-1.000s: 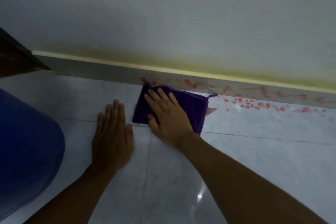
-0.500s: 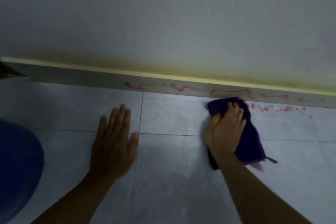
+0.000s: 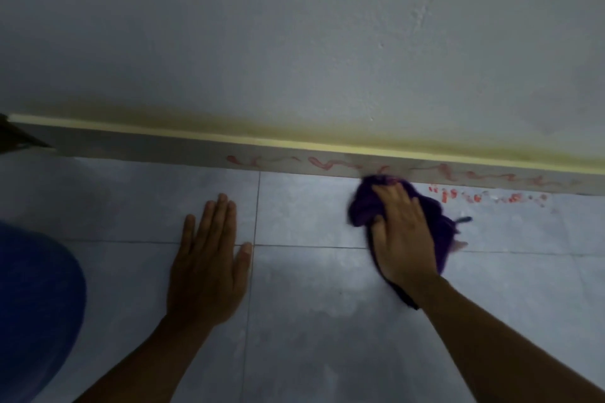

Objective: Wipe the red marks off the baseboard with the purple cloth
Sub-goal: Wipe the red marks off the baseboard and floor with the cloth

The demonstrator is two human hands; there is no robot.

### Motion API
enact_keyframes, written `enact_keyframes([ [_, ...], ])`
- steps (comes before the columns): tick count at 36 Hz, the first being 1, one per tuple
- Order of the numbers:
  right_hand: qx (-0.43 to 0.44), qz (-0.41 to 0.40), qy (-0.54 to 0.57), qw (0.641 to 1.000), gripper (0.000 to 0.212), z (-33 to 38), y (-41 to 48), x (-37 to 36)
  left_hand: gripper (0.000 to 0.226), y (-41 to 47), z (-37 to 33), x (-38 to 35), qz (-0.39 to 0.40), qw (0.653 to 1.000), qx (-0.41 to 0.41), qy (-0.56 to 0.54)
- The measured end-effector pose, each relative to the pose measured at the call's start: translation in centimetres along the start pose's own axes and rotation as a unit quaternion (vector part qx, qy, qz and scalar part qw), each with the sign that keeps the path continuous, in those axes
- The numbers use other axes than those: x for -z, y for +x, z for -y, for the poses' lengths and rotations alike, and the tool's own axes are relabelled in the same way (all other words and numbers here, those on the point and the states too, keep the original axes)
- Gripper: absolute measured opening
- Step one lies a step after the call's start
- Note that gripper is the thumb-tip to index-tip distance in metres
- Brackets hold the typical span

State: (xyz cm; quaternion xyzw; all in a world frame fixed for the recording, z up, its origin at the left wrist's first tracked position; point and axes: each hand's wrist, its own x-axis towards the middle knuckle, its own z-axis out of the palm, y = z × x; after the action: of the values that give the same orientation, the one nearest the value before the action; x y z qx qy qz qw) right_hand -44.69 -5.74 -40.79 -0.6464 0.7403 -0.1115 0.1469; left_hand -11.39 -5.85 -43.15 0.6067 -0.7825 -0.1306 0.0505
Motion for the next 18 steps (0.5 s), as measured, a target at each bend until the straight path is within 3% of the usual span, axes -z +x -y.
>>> enact_keyframes([
  [6, -0.152, -0.074, -0.024, 0.985, 0.057, 2.8, -0.5, -1.8, 0.071, -0.2, 0.0, 1.0, -0.005, 0.998, 0.001, -0.061],
  [9, -0.174, -0.090, -0.023, 0.980, 0.061, 5.8, -1.6, -3.0, 0.068, -1.1, 1.8, 1.5, -0.017, 0.997, 0.031, -0.067],
  [12, -0.114, -0.059, -0.017, 0.992, 0.062, 10.4, -3.4, -4.8, 0.067, -2.9, 3.9, 1.9, -0.016, 0.994, 0.101, -0.036],
  [15, 0.016, 0.013, -0.004, 1.000, 0.063, 15.8, -3.3, -6.9, 0.067, -3.2, 3.7, 2.0, -0.007, 0.993, 0.115, -0.010],
  [18, 0.165, 0.056, -0.025, 0.984, 0.060, 20.0, -0.9, -8.3, 0.067, -2.9, 3.4, 2.0, -0.001, 0.994, 0.113, 0.004],
])
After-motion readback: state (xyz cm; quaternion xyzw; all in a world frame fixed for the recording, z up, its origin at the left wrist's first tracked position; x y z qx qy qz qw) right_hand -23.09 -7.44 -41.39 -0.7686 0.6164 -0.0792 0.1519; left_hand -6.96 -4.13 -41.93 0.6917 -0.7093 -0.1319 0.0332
